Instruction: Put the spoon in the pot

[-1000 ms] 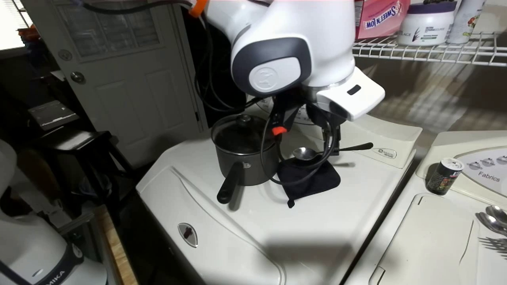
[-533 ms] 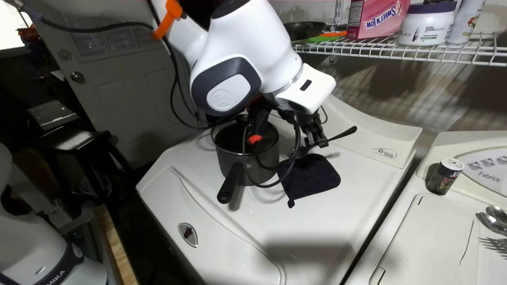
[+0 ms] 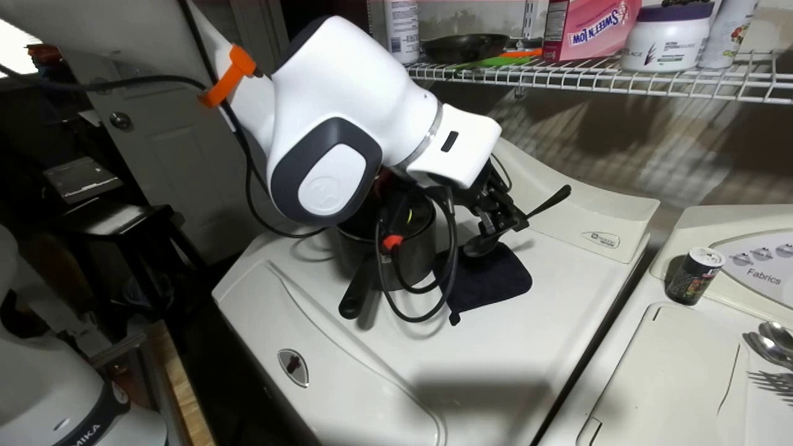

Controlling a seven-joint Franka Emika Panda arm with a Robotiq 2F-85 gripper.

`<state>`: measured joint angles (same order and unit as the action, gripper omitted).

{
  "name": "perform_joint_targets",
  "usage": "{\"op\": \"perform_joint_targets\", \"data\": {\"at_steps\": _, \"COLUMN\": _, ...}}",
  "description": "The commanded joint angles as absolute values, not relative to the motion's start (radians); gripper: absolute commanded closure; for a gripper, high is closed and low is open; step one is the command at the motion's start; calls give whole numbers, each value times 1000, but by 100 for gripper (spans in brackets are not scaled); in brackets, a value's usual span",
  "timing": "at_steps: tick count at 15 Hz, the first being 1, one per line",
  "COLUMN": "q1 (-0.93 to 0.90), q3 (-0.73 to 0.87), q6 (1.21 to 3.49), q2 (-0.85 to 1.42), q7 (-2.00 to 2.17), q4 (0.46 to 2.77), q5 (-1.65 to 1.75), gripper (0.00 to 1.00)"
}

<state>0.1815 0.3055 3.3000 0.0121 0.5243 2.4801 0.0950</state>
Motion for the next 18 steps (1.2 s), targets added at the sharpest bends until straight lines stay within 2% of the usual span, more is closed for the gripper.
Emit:
{"op": "perform_joint_targets", "data": {"at_steps": 1, "q1": 207, "q3": 278, "q6": 3349, "q2": -25, "q7": 378, "q4": 2520, "q5": -48, "gripper": 98}}
{"op": "perform_joint_targets", "data": {"at_steps": 9, "q1": 161, "q3": 217, "q6": 3445, "q2": -71, "q7": 141, "q4": 2616, "q5": -328, "gripper": 98}}
{"op": "perform_joint_targets", "data": {"at_steps": 18, "q1": 152, "q3": -83, "q6": 3648, "q2": -215, "q7": -129, "q4": 2671, "q5": -842, "gripper": 98}}
